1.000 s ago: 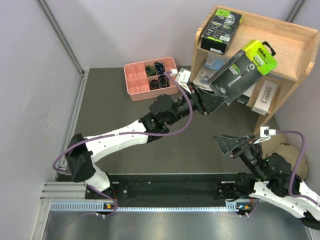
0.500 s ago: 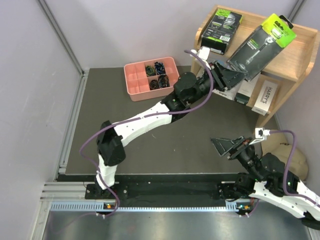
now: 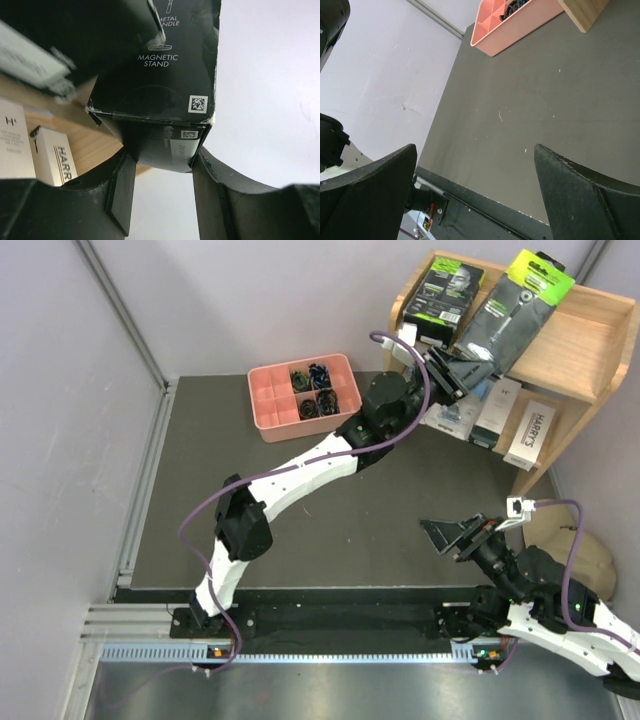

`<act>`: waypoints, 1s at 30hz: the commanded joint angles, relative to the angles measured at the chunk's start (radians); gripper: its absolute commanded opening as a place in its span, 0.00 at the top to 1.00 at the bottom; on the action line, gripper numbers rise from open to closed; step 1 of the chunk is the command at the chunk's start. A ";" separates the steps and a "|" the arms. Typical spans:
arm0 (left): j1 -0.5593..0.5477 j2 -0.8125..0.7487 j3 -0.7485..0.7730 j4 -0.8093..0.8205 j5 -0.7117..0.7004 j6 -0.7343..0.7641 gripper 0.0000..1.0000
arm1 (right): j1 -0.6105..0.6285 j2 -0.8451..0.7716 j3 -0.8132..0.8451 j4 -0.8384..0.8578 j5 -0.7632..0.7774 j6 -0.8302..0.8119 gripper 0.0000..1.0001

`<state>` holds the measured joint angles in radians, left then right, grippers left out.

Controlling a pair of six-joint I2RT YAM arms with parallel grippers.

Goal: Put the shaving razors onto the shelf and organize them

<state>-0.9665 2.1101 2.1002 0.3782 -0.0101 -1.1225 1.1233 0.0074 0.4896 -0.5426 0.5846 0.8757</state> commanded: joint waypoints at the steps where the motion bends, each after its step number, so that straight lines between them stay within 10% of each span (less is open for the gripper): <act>1: 0.035 0.007 0.118 0.100 -0.041 -0.048 1.00 | 0.010 -0.076 0.009 0.000 0.021 0.006 0.01; 30: 0.045 0.042 0.161 0.116 -0.044 -0.074 0.26 | 0.009 -0.076 0.017 -0.023 0.029 0.012 0.01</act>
<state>-0.9257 2.1693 2.2089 0.3885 -0.0238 -1.2190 1.1233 0.0074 0.4896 -0.5663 0.6010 0.8860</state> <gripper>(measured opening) 0.711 0.987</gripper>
